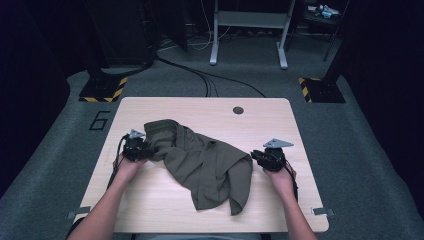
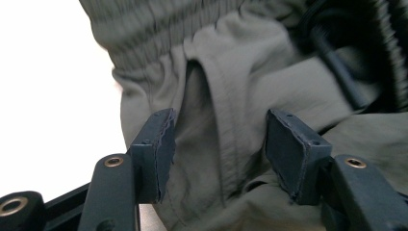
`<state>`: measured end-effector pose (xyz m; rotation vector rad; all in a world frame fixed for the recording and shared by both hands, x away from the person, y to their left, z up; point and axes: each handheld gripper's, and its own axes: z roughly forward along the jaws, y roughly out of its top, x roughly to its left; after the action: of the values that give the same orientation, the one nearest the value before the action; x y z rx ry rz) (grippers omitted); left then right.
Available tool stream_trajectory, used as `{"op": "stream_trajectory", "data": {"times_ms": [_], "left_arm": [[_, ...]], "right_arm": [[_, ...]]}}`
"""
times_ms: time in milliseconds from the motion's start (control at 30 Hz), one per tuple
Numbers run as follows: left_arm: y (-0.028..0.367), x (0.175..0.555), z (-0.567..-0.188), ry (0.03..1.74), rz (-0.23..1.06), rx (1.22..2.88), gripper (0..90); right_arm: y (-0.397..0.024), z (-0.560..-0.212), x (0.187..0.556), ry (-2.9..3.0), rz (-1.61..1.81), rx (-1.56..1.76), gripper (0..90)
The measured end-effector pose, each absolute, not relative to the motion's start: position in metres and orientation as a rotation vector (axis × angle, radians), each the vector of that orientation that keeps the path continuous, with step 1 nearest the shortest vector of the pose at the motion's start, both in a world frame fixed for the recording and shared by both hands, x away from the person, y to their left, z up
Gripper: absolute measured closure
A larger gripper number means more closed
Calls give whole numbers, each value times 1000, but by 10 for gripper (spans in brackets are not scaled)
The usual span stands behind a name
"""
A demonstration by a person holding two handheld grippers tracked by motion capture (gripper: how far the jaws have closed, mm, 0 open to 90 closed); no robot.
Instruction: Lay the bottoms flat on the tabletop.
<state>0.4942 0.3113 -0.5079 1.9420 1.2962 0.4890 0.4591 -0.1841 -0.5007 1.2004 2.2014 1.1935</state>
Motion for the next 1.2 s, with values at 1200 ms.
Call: {"op": "stream_trajectory", "data": {"times_ms": [1200], "left_arm": [[152, 466, -476, 1064, 383, 1954, 385]], "right_arm": [[-98, -484, 464, 2268, 1262, 1047, 636]]}}
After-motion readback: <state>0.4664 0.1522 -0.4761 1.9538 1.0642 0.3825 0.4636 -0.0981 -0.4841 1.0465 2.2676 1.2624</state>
